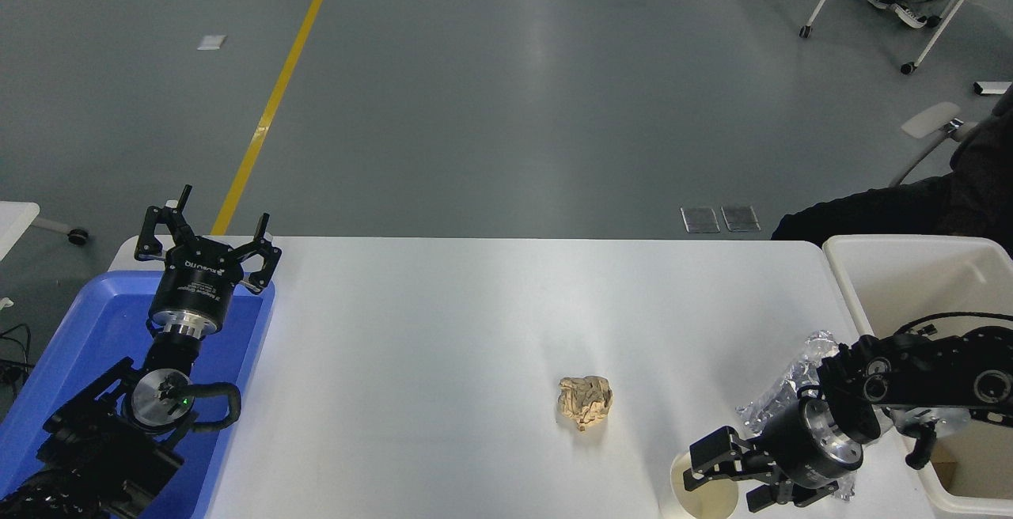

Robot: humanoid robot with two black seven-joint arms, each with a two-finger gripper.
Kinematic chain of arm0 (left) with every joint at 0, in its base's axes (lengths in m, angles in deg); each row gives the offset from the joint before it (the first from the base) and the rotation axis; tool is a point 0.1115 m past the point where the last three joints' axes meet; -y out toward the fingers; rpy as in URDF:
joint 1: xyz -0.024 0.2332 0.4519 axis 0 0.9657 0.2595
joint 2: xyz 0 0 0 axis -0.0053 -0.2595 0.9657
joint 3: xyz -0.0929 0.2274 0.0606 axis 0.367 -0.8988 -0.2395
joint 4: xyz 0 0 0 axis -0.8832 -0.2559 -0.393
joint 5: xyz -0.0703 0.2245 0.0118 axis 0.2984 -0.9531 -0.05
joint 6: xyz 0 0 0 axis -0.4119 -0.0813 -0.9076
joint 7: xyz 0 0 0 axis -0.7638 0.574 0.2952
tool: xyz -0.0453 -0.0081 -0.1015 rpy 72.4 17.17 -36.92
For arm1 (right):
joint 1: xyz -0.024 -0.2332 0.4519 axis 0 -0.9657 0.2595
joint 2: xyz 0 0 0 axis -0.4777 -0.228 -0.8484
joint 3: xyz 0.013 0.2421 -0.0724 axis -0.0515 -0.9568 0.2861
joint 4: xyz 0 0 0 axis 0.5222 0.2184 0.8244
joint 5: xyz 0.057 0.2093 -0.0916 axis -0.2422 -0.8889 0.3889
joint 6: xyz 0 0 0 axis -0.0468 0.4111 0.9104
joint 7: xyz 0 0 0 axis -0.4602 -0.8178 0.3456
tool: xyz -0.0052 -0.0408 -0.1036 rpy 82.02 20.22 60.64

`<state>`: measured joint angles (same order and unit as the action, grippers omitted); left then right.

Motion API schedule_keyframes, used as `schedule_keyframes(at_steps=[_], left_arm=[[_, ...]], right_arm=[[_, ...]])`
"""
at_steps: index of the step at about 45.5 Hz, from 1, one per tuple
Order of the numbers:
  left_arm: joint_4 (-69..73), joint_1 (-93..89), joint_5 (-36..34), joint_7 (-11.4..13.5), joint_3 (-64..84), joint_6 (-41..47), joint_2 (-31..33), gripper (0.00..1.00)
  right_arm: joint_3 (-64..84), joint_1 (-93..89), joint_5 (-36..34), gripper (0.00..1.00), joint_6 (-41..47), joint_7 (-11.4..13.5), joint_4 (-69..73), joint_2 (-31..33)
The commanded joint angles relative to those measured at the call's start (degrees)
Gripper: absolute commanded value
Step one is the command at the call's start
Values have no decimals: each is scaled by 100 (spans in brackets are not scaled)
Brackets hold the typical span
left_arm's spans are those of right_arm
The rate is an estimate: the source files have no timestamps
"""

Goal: Pick up paper cup place in dustbin

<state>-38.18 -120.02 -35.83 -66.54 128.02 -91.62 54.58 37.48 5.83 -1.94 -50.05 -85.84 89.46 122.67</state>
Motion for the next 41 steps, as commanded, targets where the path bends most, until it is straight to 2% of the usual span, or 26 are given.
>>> schedule_keyframes(at_steps=[1,27,34,39,41], left_arm=[[-8,0,0,0,0,0,0,100],[-8,0,0,0,-9,0,0,100],[-8,0,0,0,-9,0,0,100],[1,0,0,0,-9,-9,0,100],[-8,0,0,0,-9,-9,0,100]], right_arm=[[-70,-138,405,0,-19,-154,-74,80],[-70,573,318,0,649,-207,14,475],[18,1328,125,0,1228,-189,224,888],[413,2479,-16,0,1845,-110,479,1257],[720,3006,-25,0,1845,-101,549,1345]])
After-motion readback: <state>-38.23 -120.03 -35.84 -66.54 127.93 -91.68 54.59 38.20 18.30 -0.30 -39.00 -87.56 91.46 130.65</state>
